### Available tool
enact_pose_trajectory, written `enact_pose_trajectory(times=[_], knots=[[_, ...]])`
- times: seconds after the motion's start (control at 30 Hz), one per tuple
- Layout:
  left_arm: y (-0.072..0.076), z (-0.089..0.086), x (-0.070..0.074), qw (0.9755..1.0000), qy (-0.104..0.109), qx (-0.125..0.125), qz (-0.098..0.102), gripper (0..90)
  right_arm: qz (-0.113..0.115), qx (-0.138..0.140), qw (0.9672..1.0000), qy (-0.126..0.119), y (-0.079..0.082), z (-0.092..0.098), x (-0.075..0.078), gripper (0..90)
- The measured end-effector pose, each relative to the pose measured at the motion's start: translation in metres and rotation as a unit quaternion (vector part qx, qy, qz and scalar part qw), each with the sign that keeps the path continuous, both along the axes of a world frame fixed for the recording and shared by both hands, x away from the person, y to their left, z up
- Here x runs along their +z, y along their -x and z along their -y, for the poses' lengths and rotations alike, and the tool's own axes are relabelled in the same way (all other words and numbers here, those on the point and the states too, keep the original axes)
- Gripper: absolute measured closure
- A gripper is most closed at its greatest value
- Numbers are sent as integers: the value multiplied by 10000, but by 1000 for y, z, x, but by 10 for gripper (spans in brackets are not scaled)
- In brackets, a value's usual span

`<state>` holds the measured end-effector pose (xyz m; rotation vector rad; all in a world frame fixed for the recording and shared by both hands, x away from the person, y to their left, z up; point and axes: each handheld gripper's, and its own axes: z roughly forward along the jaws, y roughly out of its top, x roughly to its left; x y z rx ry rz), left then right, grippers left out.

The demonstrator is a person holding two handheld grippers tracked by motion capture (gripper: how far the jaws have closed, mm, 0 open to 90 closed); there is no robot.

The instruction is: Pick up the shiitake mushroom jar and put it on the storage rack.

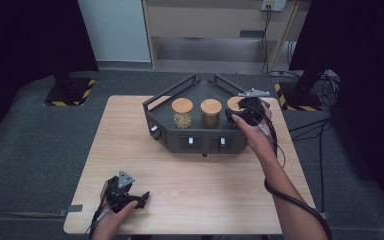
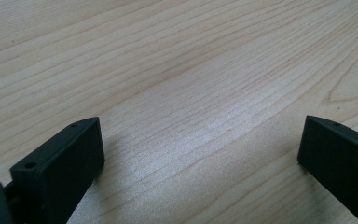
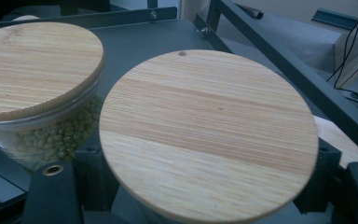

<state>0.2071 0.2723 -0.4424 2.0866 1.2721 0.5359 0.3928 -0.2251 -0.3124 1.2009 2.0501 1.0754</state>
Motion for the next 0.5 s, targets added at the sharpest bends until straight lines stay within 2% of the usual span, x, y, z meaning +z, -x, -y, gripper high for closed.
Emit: enact_pose_trajectory(times=[0.23, 0.5], knots=[[0, 0, 0, 10000, 0, 0, 0, 0, -34, 8, 10000, -33, -1, -1, -6, 255], [0, 0, 0, 10000, -1, 0, 0, 0, -27, -18, 9998, -181, -1, 4, -10, 254]])
